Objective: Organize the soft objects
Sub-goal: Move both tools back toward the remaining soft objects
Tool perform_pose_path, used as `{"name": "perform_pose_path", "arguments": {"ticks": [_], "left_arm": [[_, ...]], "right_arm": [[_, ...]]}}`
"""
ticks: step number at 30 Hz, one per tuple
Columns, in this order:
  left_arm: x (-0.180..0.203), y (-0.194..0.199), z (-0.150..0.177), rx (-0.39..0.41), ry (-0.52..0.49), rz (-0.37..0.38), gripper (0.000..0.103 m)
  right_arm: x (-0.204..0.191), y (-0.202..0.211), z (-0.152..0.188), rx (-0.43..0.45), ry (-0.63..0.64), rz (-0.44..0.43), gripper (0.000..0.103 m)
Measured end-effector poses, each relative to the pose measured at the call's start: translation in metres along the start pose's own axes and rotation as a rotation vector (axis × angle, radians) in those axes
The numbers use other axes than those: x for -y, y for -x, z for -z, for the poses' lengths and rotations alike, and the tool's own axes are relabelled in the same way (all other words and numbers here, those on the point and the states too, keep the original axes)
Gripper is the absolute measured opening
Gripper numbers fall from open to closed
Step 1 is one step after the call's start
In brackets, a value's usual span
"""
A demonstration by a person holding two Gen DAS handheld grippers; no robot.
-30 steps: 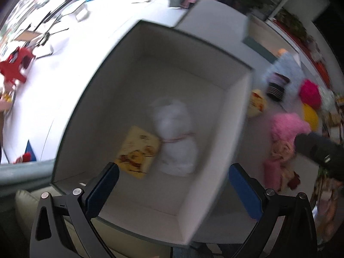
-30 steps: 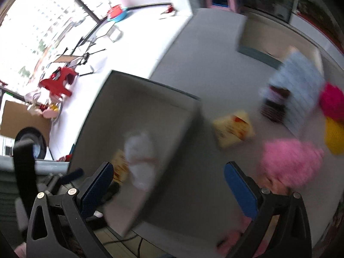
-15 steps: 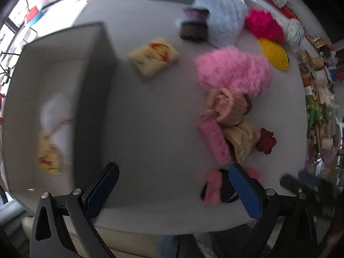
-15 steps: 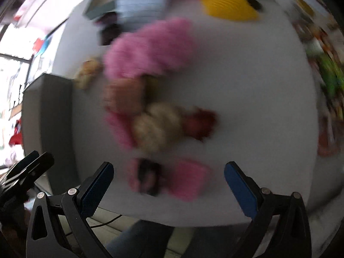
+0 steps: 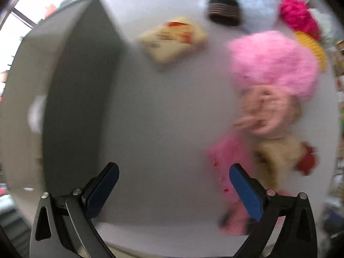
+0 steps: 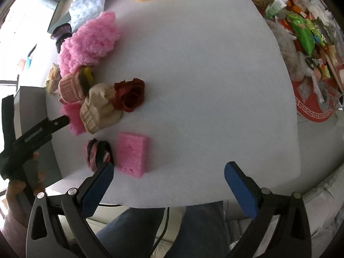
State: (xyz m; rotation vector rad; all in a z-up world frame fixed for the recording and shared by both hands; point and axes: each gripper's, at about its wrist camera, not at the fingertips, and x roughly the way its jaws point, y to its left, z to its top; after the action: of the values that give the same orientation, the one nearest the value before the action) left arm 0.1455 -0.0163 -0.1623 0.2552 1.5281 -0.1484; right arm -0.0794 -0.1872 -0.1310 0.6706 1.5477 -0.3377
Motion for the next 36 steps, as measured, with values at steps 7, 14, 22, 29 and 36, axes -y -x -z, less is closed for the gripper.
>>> {"name": "perform_pose_path", "arguments": {"ticks": [7,14,22,29,36], "left_arm": [[-0.002,0.010,-0.002,-0.007,0.047,0.060,0.103],[0.042,-0.008,0.004,-0.050,0.037,0.069,0.103],[0.055,-0.018,0.004,-0.059,0.041,0.073,0.103],[0.028,-0.013,-0.002,-0.044,0.056,0.097,0.103],[0.026,-0.010,-0.002,-0.049,0.041,0.094,0.103]], "right_arm": [[-0.013,-0.005,-0.009,-0.004,0.028,-0.023,0.103],[-0.023,-0.012,-0.024,-0.013,0.045,-0.007,0.103],[-0.030,-0.020,-0.035,-0.030,0.064,0.016,0.103],[-0.040,-0.033,-0.057,-0.030,0.056,0.041,0.103],[-0.035,-0.059,-0.086,-0.046,-0.014,0.059,0.103]]}}
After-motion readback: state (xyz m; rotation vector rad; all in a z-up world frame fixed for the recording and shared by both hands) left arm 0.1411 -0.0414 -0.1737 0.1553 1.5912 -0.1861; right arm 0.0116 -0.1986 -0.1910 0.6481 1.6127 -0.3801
